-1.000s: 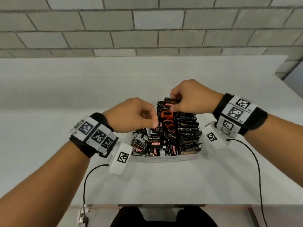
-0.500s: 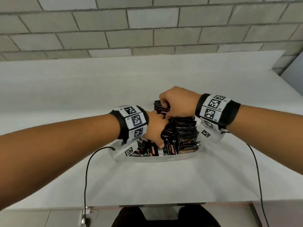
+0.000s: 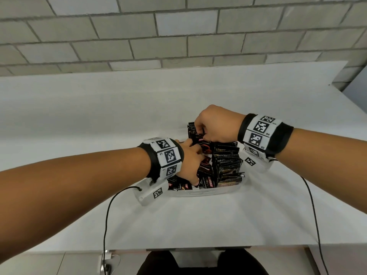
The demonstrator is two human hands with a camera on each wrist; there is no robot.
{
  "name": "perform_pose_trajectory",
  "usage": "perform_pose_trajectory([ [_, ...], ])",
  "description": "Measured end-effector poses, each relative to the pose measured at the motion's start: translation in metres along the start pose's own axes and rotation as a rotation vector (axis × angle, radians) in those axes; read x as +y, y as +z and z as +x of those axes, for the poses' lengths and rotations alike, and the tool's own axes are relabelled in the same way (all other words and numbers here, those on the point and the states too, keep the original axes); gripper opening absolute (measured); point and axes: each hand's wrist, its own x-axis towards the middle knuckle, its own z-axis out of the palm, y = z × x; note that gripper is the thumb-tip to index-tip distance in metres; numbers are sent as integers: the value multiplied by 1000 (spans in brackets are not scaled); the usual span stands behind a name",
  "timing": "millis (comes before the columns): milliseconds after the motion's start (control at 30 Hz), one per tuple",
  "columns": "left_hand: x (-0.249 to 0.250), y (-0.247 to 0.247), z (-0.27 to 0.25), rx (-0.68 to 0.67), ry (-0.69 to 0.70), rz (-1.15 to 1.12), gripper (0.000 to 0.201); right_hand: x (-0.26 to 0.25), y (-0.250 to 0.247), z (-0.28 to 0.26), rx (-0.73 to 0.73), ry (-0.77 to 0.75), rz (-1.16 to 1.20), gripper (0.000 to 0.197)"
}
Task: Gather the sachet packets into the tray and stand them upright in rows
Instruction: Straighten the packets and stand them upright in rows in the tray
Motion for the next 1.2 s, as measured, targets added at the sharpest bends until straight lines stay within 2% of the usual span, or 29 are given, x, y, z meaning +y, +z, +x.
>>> perform_pose_trajectory([
  [167,-1,-1,3,-1,33,-47,82,0,1,-1,5,8,-5,13],
  [333,-3,-2,6,47,17,-53,93,3,1,-2,31,22,22,10],
  [500,-4,-4,7,25,-24,-65,84,8,2,-1,42,26,53,12],
  [700,-5,-6,7,21,6,-78,76,11,3,0,37,21,63,13],
  [867,-5,-5,4,55,13,-93,85,13,4,1,35,18,64,13],
  [1200,-9,-8,4,-5,3,-140,82,14,3,3,43,41,116,23],
])
